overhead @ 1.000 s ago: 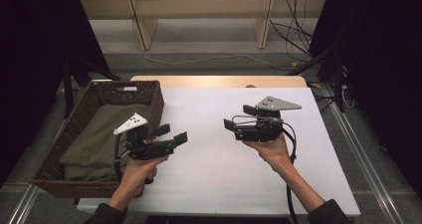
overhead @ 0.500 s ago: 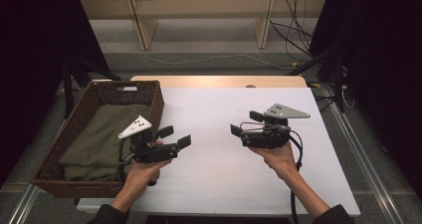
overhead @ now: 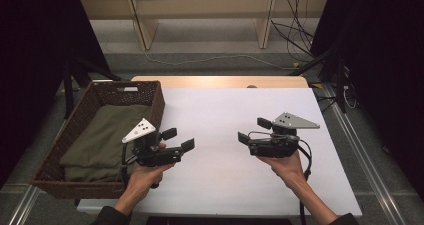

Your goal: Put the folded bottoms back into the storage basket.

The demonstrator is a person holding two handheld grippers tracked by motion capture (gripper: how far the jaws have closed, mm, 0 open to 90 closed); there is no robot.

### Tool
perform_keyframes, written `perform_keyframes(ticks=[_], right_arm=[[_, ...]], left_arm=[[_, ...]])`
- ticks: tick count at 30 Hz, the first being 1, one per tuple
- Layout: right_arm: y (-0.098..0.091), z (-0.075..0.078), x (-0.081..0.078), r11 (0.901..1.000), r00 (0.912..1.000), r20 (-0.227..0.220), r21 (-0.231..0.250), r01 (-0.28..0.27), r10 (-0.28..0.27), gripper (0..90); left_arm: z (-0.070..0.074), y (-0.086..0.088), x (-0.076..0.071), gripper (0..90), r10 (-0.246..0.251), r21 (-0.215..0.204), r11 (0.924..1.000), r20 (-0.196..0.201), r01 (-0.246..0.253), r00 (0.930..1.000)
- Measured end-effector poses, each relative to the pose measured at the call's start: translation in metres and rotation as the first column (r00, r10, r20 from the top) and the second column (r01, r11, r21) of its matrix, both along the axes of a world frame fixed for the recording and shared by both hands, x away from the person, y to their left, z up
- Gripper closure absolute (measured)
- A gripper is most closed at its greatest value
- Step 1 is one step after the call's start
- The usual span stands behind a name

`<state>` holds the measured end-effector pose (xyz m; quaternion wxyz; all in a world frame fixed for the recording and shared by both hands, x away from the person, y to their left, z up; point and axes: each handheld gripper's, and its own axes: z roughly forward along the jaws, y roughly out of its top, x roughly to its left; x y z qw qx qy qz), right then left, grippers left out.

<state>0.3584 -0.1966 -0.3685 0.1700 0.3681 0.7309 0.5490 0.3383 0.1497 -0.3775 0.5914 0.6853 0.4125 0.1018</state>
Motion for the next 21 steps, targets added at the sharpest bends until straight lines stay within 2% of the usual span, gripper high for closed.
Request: perform_keyframes(ticks=[8,21], right_arm=[[-0.001,-0.003,-0.007,0.9999,0.9996,0.024,0.000,-0.016,0.016,11.2],[-0.004,-0.009,-0.019,0.9998,0.9997,0.018,0.014,-0.014,0.014,11.1]], left_arm=[[-0.004,-0.004,-0.002,16.6,-0.010,0.026,0.9996,0.011,0.010,0.9999],[-0.008,-0.009,-0.006,16.4,-0.031,0.042,0.9987,0.037,0.029,0.9988]])
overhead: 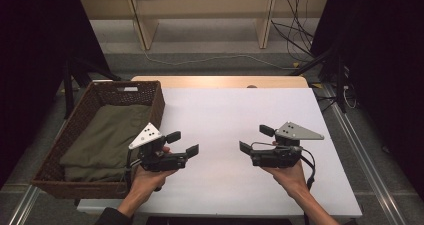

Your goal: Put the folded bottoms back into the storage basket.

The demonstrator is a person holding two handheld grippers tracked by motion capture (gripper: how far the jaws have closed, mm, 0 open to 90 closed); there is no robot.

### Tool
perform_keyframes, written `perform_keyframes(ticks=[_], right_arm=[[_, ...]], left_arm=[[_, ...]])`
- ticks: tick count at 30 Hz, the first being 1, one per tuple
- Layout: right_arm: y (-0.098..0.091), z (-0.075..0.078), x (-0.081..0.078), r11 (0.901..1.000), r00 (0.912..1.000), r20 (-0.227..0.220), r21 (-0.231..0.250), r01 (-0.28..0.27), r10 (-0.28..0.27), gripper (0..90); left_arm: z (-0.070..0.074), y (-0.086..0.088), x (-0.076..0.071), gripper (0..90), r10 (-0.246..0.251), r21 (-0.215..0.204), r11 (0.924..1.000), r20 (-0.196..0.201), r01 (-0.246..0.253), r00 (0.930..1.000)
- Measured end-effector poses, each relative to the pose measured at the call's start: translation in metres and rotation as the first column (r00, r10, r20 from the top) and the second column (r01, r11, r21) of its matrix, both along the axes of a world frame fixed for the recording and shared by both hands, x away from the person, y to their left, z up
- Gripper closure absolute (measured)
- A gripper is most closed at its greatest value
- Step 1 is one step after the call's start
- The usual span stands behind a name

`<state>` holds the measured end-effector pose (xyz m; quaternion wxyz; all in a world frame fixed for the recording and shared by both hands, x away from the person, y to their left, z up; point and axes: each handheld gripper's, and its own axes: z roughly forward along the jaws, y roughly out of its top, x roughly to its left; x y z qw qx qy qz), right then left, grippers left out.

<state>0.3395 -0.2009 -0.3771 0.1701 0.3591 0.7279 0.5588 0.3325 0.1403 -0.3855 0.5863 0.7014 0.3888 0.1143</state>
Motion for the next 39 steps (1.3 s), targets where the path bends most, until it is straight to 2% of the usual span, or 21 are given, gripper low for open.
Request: perform_keyframes(ticks=[6,11,15,19,25,29,36,39], right_arm=[[-0.002,-0.004,-0.003,1.0000,1.0000,-0.001,-0.004,0.003,-0.003,11.1],[-0.005,-0.005,-0.006,0.9999,0.9999,0.002,0.000,0.016,-0.016,11.1],[-0.008,-0.007,-0.010,0.9998,0.9998,0.007,0.007,0.020,-0.020,11.2],[-0.009,-0.009,-0.016,0.9998,0.9997,0.013,0.007,0.020,-0.020,11.2],[-0.011,-0.011,-0.023,0.9997,0.9995,0.028,-0.021,0.015,-0.015,11.1],[-0.013,-0.014,-0.027,0.9997,0.9996,0.023,-0.020,0.016,-0.015,11.1],[-0.017,-0.017,-0.032,0.9994,0.9993,0.028,-0.022,0.025,-0.025,11.1],[-0.018,-0.018,-0.033,0.9993,0.9993,0.026,-0.022,0.029,-0.028,11.1]], left_arm=[[-0.003,-0.002,-0.001,16.2,-0.007,0.026,0.9996,0.003,0.007,1.0000],[-0.006,-0.006,-0.004,15.5,-0.027,0.046,0.9986,0.025,0.026,0.9993],[-0.008,-0.007,-0.005,15.3,-0.033,0.062,0.9976,0.028,0.031,0.9991],[-0.010,-0.006,-0.006,15.3,-0.035,0.061,0.9976,0.038,0.033,0.9987],[-0.013,-0.005,-0.007,15.4,-0.035,0.048,0.9983,0.047,0.032,0.9983],[-0.015,-0.005,-0.008,15.3,-0.039,0.046,0.9983,0.054,0.037,0.9978],[-0.021,-0.009,-0.011,15.4,-0.050,0.070,0.9964,0.053,0.046,0.9973],[-0.021,-0.011,-0.012,15.3,-0.058,0.078,0.9956,0.068,0.053,0.9960]])
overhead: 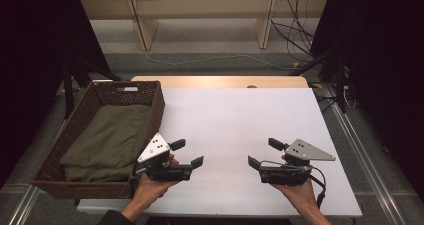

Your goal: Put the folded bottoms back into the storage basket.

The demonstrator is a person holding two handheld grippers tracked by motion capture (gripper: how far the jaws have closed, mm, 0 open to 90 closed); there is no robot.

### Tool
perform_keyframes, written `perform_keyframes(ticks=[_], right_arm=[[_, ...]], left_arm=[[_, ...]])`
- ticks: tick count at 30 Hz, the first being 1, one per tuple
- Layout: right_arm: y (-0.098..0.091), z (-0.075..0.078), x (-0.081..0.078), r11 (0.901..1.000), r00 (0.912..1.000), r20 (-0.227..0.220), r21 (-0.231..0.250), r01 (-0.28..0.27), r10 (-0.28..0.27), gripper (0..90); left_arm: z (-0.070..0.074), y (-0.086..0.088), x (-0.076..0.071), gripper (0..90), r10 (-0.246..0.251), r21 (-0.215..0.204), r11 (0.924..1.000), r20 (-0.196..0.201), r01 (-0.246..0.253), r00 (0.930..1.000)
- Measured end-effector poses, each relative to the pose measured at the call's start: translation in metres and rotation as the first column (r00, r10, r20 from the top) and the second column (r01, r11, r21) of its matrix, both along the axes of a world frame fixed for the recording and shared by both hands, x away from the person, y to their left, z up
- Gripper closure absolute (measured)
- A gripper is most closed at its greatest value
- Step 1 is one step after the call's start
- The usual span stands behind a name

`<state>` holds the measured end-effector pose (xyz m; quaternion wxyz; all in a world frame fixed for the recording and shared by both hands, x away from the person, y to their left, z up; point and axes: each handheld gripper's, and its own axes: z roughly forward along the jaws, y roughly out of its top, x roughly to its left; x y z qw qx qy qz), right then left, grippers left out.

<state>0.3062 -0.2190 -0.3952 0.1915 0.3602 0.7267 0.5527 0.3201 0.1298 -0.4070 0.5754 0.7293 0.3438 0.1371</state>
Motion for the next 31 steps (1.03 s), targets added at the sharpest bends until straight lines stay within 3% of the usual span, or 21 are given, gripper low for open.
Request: perform_keyframes(ticks=[31], right_arm=[[0.0033,-0.0053,-0.0022,1.0000,1.0000,0.008,-0.005,-0.003,0.003,11.3]], left_arm=[[-0.0002,0.0001,-0.0010,10.8,0.003,-0.018,0.9998,0.033,-0.003,0.9995]])
